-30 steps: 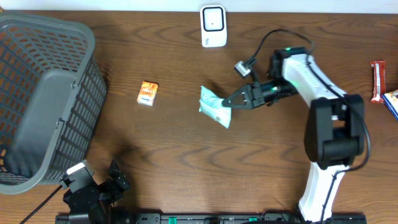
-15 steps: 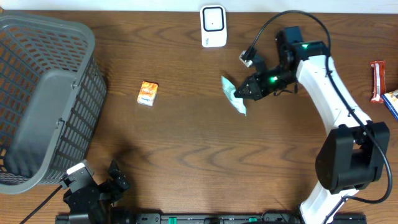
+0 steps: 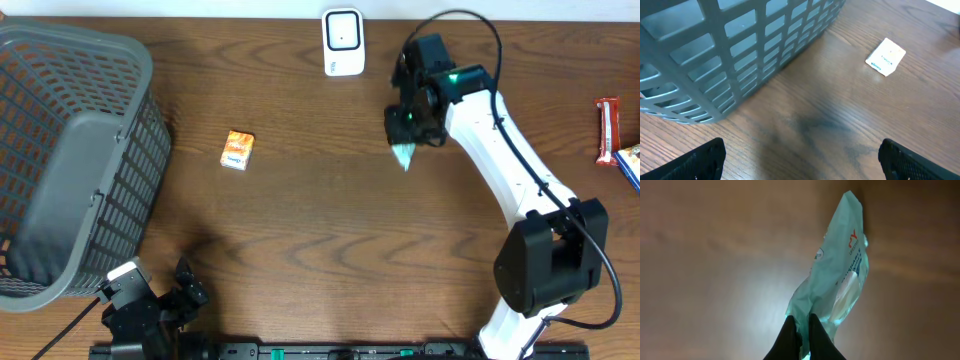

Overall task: Scan the item barcode
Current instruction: 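Lift the wipes pack up and right toward the scanner, then hold the wipes pack in front of the white scanner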

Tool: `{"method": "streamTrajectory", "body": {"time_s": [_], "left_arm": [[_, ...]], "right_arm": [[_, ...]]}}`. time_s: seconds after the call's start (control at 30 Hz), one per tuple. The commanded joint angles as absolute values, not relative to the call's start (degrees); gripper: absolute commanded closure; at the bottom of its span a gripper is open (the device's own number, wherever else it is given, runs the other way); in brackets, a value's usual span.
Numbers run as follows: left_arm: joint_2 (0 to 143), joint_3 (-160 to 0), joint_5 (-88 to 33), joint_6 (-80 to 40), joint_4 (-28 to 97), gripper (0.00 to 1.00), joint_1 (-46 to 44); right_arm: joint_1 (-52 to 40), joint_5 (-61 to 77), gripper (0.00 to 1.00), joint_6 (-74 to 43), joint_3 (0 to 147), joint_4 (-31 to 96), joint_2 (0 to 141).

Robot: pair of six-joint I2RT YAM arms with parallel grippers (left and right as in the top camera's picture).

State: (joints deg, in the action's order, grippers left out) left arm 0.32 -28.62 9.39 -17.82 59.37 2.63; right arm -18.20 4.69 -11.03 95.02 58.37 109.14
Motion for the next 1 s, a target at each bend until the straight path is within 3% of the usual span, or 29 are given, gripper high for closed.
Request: {"method": "streamTrajectory", "body": {"time_s": [0.0, 0.57, 0.97], "left_arm": [[0.27, -28.71, 9.69, -17.89, 59.35, 0.02, 2.83], [0.27, -28.71, 9.69, -17.89, 59.35, 0.02, 2.83], [0.27, -28.71, 9.69, -17.87, 59.35, 0.02, 2.83]], "right_arm": [[-20.34, -3.64, 0.98, -12.75, 99.07, 54.43, 108.12], [-25.15, -15.29, 0.99, -4.12, 100.92, 26.09, 114.41], [-25.61, -26.74, 0.99, 6.48, 127.17, 22.33, 137.6]]}}
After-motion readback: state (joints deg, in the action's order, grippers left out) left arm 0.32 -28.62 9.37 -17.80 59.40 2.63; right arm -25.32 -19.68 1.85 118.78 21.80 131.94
